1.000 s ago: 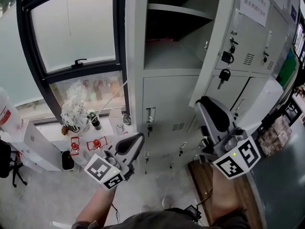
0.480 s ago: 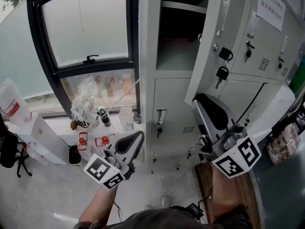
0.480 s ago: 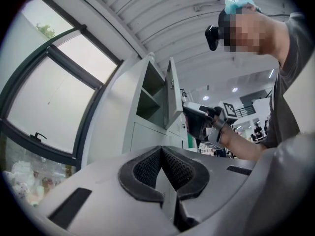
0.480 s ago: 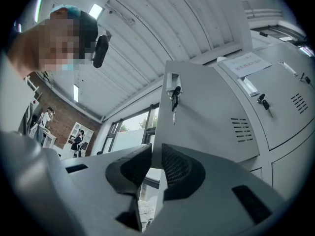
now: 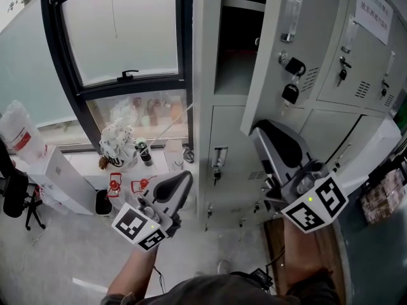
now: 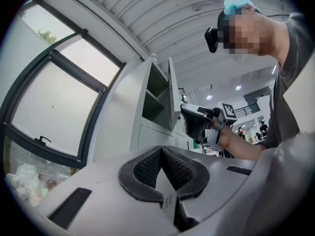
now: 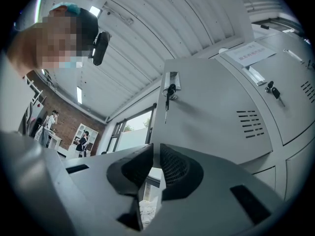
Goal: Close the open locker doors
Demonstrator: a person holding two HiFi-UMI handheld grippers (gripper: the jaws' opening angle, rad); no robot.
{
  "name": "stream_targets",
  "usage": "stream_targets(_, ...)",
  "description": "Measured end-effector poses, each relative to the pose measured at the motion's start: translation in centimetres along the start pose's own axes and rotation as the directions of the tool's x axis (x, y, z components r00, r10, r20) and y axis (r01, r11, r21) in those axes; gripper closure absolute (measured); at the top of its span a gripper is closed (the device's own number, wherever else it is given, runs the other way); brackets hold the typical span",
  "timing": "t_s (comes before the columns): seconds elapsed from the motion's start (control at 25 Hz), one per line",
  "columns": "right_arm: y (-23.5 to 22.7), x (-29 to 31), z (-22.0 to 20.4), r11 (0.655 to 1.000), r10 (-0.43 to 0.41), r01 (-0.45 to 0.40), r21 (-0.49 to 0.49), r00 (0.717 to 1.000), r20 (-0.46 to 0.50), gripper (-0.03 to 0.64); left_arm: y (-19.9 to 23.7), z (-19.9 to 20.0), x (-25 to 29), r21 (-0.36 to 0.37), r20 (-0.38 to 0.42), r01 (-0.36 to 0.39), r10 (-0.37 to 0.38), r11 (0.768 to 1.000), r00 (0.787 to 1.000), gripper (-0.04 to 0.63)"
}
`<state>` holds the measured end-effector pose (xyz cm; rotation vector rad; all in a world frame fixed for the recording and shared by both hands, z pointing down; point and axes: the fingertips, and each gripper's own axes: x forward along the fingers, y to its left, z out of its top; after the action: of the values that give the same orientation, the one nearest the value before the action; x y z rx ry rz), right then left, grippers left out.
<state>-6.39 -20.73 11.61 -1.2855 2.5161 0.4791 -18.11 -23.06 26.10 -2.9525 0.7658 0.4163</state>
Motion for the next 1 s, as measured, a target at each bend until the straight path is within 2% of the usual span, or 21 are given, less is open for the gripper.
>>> stream_targets(1.0,-3.8,3.2,-3.1,0.998,0.064,-0.062,0.032,0.997,-0.052,0.575,2.0,-0.6,2.2,0.012,0.008,-0.098,0.098,0.995,0.995,0.586)
